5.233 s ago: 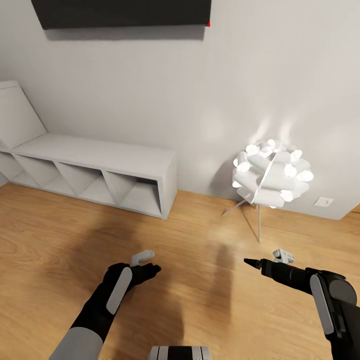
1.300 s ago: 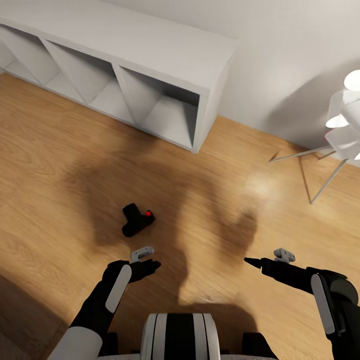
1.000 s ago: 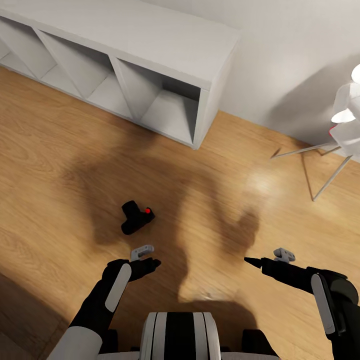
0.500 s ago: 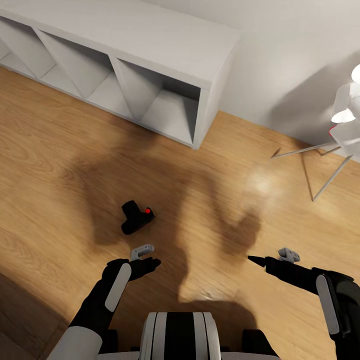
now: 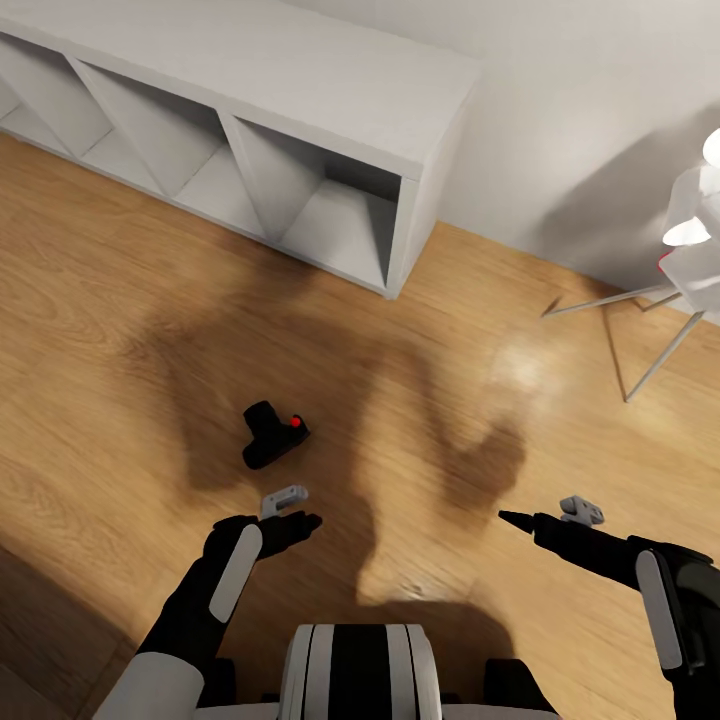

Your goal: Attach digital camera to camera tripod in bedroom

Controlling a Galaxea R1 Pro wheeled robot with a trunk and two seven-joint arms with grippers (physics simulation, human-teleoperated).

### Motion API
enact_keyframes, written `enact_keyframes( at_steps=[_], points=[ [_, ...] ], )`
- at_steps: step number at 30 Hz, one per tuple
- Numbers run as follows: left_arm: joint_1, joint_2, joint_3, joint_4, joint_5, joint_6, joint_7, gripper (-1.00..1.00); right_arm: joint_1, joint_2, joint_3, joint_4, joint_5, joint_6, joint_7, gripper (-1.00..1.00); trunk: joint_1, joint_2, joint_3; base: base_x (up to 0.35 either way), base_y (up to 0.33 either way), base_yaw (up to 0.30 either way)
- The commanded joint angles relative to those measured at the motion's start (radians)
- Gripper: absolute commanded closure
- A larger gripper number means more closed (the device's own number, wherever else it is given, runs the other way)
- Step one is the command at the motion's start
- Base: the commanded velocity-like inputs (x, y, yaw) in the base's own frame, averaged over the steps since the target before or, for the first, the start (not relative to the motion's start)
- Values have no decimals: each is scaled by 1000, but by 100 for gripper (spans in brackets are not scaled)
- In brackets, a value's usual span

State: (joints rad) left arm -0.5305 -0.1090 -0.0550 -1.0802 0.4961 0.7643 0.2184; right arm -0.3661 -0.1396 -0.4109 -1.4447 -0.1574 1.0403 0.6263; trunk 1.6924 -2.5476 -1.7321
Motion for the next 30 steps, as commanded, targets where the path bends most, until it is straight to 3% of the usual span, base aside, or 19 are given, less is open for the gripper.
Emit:
enact_keyframes(
  at_steps=[1, 7, 11, 14, 20, 21, 22, 23, 29, 30],
  points=[
    [0, 0, -1, -6, 10, 3, 10, -100, -1, 0, -1, 0, -5, 7, 0, -100, 0, 0, -1, 0, 0, 0],
    [0, 2, 0, -66, 2, 4, 12, -100, -1, 0, -2, 0, -4, 7, 0, -100, 0, 0, -1, 0, 0, 0],
    [0, 29, 1, -115, -4, 5, 20, -100, -1, 0, -2, 0, -4, 7, 0, -100, 0, 0, -1, 0, 0, 0],
    [0, 57, 1, -162, -7, 13, 23, -100, -1, 0, -2, 0, -4, 7, 0, -100, 0, 0, -1, 0, 0, 0],
    [0, 145, 2, -275, -9, 60, 25, -100, -1, 1, -1, 0, -3, 7, 0, -100, 0, 0, -1, 0, 0, 0],
    [0, 180, 2, -301, -9, 76, 25, -100, -1, 1, -1, 0, -3, 7, 0, -100, 0, 0, -1, 0, 0, 0],
    [0, 198, 3, -311, -9, 84, 25, -100, -1, 1, -1, 0, -3, 7, 0, -100, 0, 0, -1, 0, 0, 0],
    [0, 284, 2, -340, -4, 101, 22, -100, -1, 3, 0, 0, 0, 7, 0, -100, 0, 0, -1, 0, 0, 0],
    [0, 418, -7, -371, -7, 104, 20, -100, -1, 5, 0, 2, 5, 7, 0, -100, 0, 0, -1, 0, 0, 0],
    [0, 459, -8, -377, -8, 103, 18, -100, -1, 6, 0, 4, 5, 7, -1, -100, 0, 0, -1, 0, 0, 0]
  ],
)
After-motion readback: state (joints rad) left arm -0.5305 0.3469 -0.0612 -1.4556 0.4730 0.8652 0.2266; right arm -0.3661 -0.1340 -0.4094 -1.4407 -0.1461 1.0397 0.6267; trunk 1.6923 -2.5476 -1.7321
